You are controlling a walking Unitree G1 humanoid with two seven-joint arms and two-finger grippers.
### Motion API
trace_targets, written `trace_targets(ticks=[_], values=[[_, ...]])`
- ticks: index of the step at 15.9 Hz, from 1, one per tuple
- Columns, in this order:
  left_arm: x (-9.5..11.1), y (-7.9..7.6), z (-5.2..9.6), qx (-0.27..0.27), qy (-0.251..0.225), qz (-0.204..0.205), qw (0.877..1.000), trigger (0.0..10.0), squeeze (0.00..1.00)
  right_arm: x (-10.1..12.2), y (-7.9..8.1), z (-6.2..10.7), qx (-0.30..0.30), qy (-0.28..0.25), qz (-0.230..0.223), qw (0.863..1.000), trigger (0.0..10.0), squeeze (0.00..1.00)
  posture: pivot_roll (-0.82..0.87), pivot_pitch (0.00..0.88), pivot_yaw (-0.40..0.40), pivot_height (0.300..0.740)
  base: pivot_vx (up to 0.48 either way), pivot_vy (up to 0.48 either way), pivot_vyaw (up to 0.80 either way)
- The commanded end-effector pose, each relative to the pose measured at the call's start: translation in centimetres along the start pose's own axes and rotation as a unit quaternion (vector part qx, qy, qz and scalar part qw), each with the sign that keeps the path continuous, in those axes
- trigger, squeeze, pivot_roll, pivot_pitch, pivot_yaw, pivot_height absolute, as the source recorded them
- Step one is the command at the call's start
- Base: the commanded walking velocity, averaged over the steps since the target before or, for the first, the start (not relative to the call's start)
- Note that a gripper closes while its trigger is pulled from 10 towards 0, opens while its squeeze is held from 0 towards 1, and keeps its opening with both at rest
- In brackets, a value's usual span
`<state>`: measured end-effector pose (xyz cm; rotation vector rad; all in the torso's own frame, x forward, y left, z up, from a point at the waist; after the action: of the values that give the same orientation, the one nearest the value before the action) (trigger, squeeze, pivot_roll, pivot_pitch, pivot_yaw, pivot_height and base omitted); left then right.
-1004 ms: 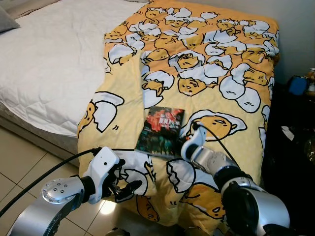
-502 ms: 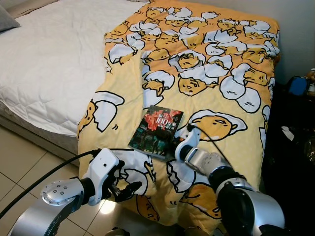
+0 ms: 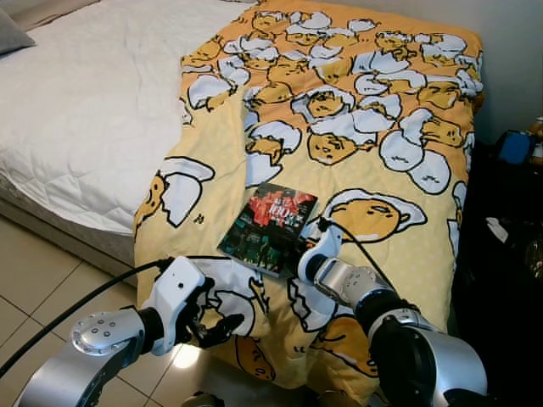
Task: Clean up the room
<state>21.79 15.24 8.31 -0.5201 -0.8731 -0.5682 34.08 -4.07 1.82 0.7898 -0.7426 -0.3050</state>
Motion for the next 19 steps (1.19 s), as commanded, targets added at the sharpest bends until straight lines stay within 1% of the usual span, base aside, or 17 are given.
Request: trace_targets(ticks=[1, 6, 10, 14, 16, 17, 19], values=[[0.0, 0.1, 0.2, 0.003, 0.000, -0.002, 1.000, 10.0, 1.00, 0.0, 0.4, -0.2, -0.001, -0.002, -0.004, 1.000, 0.0, 0.00, 0.01, 0.100, -0.006, 0.740, 0.000, 0.000, 0.00], [0.0, 0.0, 0.1, 0.004, -0.002, 0.001, 1.000, 10.0, 1.00, -0.2, 0.3, -0.2, -0.005, 0.003, 0.008, 1.000, 0.0, 0.00, 0.00, 0.097, -0.009, 0.740, 0.000, 0.000, 0.00], [0.1, 0.1, 0.0, 0.002, -0.002, 0.001, 1.000, 10.0, 1.00, 0.1, 0.1, -0.1, -0.009, -0.001, 0.007, 1.000, 0.0, 0.00, 0.00, 0.092, -0.005, 0.740, 0.000, 0.000, 0.00], [0.2, 0.2, -0.2, 0.000, -0.002, -0.001, 1.000, 10.0, 1.00, 0.4, 0.0, -0.1, -0.009, -0.006, 0.009, 1.000, 0.0, 0.00, 0.00, 0.081, 0.001, 0.740, 0.000, 0.000, 0.00], [0.4, 0.3, -0.4, 0.001, -0.005, -0.003, 1.000, 10.0, 1.00, 0.5, -0.2, 0.1, -0.008, -0.007, 0.013, 1.000, 0.0, 0.00, 0.00, 0.062, 0.003, 0.740, 0.000, 0.000, 0.00], [0.7, 0.6, -0.5, 0.009, -0.016, -0.005, 1.000, 10.0, 1.00, 0.6, -0.7, 0.3, -0.004, -0.007, 0.025, 1.000, 0.0, 0.00, -0.01, 0.043, 0.004, 0.740, 0.000, 0.000, 0.00], [1.1, 1.0, -0.7, 0.027, -0.036, -0.004, 0.999, 10.0, 1.00, 0.9, -1.1, 0.7, 0.005, -0.011, 0.033, 0.999, 0.0, 0.00, -0.01, 0.014, 0.007, 0.740, 0.000, 0.000, 0.00]])
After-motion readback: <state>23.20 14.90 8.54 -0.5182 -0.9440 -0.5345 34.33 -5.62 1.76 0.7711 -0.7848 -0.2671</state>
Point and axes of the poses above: a point about 5 cm out from each wrist's last joint towards the gripper, its own z axis pointing back from the gripper into the wrist, its own x axis along the axis of the wrist's last joint, y = z × x, the point moved 3 cm from there along -z, pointing out of the wrist towards the gripper, and after that the axes turned 10 degrees about z, right-handed, at the moved point
